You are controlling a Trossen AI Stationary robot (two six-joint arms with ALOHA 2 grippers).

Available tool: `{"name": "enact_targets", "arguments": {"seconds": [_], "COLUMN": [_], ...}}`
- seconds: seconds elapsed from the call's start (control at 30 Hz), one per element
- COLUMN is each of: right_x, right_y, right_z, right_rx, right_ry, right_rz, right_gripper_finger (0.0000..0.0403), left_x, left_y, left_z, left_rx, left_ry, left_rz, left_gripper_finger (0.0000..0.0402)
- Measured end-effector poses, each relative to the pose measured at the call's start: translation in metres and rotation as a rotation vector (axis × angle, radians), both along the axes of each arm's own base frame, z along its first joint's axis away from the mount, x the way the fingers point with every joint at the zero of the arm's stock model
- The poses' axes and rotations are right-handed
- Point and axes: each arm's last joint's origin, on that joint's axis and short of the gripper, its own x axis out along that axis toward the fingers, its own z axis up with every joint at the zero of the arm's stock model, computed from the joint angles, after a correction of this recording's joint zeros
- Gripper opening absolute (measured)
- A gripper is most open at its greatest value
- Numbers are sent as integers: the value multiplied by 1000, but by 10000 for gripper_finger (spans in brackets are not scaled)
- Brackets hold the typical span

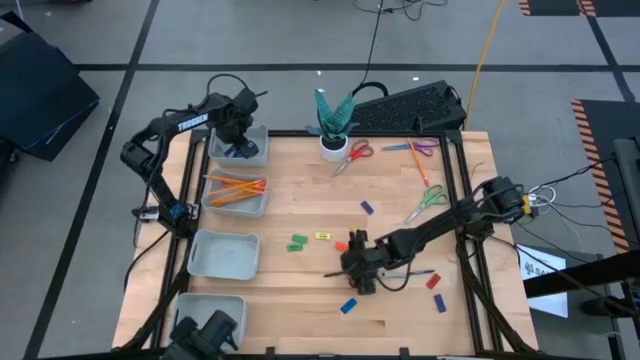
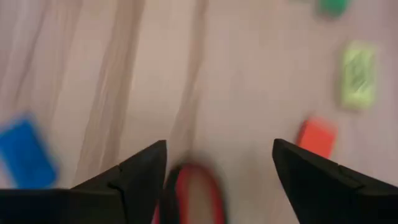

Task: Sort crayons/erasers/pens/pencils in bins
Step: Put the black scissors into the middle bottom gray bin

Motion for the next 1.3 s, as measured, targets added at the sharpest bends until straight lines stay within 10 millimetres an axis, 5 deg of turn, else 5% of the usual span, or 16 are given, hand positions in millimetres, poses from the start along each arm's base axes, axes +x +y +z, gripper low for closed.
{"name": "enact_targets", "arguments": {"seconds": [0.33,0.5,0.8,1.07,1.3], "right_x": [-2,-5,-19,-33,-38], "right_y": [-4,-3,-9,-15,-16], "right_z": [-9,-6,27,21,9], "right_rx": [-17,37,125,63,87], "right_ry": [70,94,83,207,241], "right_rz": [-23,7,-220,-327,-323], "right_gripper_finger": [174,120,95,126,118], "left_x": [11,12,7,12,22], "left_y": [-64,-104,-160,-192,-207], "left_z": [63,77,61,34,35], "left_rx": [60,92,82,89,151], "left_ry": [-250,-326,-430,-591,-643], "left_rz": [-44,-79,-91,-118,-226], "left_gripper_finger": [181,181,182,182,182]}}
